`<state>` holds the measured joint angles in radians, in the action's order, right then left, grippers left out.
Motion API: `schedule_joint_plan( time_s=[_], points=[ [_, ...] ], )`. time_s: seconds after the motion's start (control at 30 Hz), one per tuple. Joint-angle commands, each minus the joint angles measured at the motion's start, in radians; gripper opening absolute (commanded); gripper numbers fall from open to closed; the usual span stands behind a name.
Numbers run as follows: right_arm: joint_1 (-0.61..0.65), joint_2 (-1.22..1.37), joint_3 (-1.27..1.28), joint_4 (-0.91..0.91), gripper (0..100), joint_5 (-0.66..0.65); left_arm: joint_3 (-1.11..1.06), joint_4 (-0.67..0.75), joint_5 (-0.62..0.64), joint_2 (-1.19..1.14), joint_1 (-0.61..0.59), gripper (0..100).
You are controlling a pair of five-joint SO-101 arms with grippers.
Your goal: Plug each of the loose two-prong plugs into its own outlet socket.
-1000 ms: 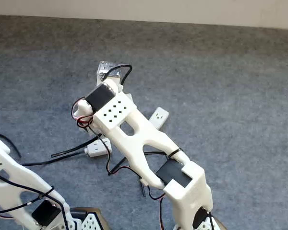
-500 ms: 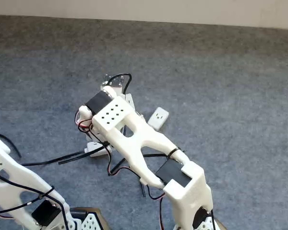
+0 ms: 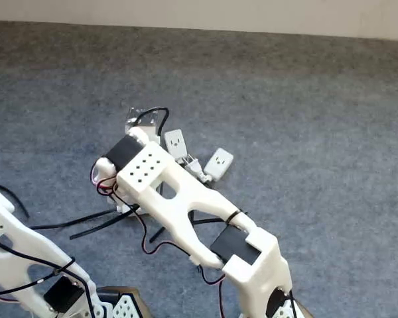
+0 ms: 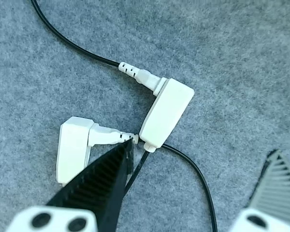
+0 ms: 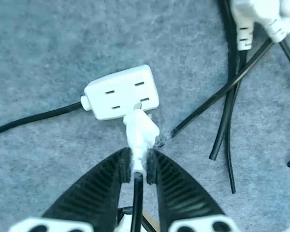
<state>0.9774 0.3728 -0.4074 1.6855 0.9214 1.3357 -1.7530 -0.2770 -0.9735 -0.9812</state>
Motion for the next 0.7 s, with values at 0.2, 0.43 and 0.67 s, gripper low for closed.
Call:
schedule_joint_plan(
  time_s=[0.2,0.43,0.67],
  points=[
    [-0.048,-0.033,-0.033,-0.047,5.1,0.011,0.03,0.006,-0.002,0.012,0.016,40],
    [-0.074,0.07,-0.036,-0.038,5.1,0.008,0.03,0.006,-0.006,0.012,0.007,40],
    [-0.073,0.073,-0.036,-0.041,5.1,0.008,0.03,0.008,-0.006,0.012,0.007,40]
  ],
)
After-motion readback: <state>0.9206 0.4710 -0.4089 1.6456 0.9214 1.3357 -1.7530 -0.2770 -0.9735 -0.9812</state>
